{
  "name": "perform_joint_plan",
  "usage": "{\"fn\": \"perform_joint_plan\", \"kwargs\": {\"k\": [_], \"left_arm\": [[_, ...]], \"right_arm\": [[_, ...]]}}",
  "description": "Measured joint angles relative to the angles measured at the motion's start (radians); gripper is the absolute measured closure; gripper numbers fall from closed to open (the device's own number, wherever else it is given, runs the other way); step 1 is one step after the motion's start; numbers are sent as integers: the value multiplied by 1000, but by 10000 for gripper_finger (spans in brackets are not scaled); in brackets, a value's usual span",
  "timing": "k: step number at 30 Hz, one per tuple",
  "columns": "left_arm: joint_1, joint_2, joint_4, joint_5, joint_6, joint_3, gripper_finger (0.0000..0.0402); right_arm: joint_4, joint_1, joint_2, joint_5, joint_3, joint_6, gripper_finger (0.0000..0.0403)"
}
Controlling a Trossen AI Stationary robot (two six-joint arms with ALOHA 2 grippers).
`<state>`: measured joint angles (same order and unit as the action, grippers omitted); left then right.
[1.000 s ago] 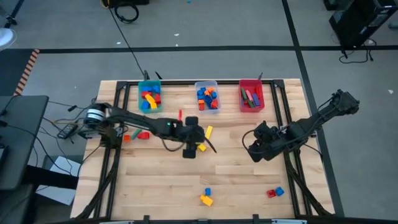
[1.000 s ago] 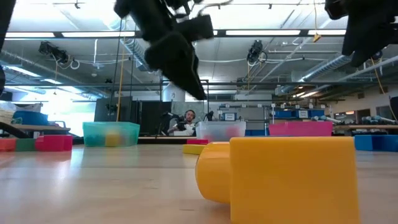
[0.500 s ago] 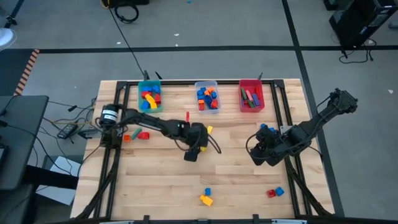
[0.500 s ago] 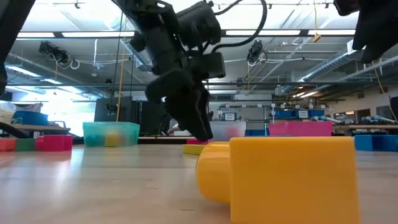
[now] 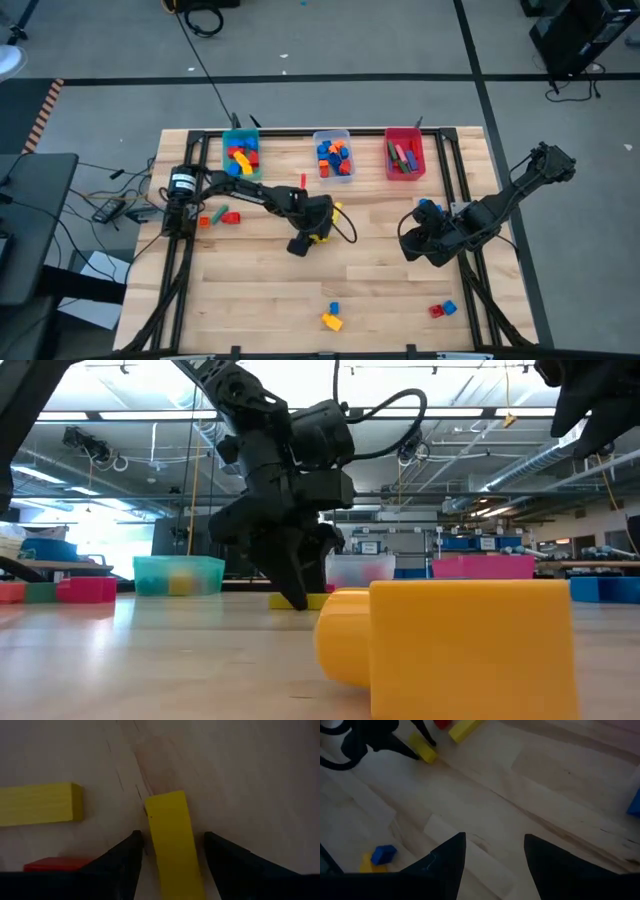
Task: Sort blocks by size
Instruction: Put the yellow block into the red bin
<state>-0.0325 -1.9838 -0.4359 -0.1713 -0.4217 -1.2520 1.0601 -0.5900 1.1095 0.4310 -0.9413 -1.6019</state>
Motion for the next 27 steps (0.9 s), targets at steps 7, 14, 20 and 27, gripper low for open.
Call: {"fn": "perform_joint_plan", "kwargs": {"k": [7, 14, 20, 27], "left_arm": [[0, -6, -1, 12, 2, -1, 204], [2, -11, -37, 14, 112, -51, 297], [-9, -11, -110, 0, 180, -251, 297], [-46, -9, -107, -4, 195, -476, 285]], "right_arm": [[-37, 0, 1, 48, 0, -30, 188], [-44, 2, 1, 58, 0, -30, 188], [-49, 1, 1, 172, 0, -48, 188], [-50, 1, 1, 287, 0, -91, 188]]}}
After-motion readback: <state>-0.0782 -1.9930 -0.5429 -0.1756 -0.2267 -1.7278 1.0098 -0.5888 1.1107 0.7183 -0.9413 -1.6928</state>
